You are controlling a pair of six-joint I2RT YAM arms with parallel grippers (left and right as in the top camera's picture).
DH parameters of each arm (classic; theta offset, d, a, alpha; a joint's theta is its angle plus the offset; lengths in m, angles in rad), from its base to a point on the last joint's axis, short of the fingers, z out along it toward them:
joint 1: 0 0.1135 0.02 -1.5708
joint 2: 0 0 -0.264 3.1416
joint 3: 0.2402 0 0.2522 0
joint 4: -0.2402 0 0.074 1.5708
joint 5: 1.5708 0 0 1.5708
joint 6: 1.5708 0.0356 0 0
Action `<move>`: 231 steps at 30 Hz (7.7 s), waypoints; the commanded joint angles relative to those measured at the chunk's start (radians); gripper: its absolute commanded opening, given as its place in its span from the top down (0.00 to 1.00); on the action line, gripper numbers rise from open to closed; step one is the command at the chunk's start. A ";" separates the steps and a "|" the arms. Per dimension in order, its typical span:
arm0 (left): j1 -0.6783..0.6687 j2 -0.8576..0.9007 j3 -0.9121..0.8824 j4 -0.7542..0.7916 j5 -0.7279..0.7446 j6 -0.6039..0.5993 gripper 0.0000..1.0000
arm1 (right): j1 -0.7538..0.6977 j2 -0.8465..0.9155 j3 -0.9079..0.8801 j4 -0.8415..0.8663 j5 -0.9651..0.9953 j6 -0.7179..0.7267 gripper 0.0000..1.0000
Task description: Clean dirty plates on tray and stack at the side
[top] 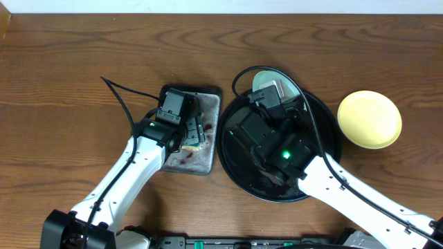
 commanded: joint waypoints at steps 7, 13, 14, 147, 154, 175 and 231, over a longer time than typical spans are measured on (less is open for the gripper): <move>0.002 0.004 -0.011 0.002 -0.009 -0.001 0.18 | 0.006 -0.008 0.011 0.019 0.064 0.002 0.99; 0.002 0.004 -0.011 0.002 -0.009 -0.001 0.18 | -0.023 -0.008 0.011 0.028 0.022 0.081 0.99; 0.002 0.005 -0.011 0.002 -0.009 -0.001 0.18 | -0.038 -0.008 0.011 0.027 -0.016 0.100 0.99; 0.002 0.005 -0.011 -0.002 -0.009 -0.001 0.18 | -1.340 0.042 -0.277 0.273 -1.241 0.451 0.43; 0.003 0.005 -0.011 -0.002 -0.009 -0.001 0.17 | -1.258 0.042 -0.277 0.332 -1.706 0.121 0.13; 0.203 -0.057 0.087 -0.378 0.093 0.011 0.12 | -0.711 -0.018 -0.111 -0.134 -1.249 -0.008 0.01; 0.201 -0.877 -0.243 -0.214 0.089 0.081 0.08 | -0.689 -1.152 -0.606 0.027 -1.181 -0.022 0.01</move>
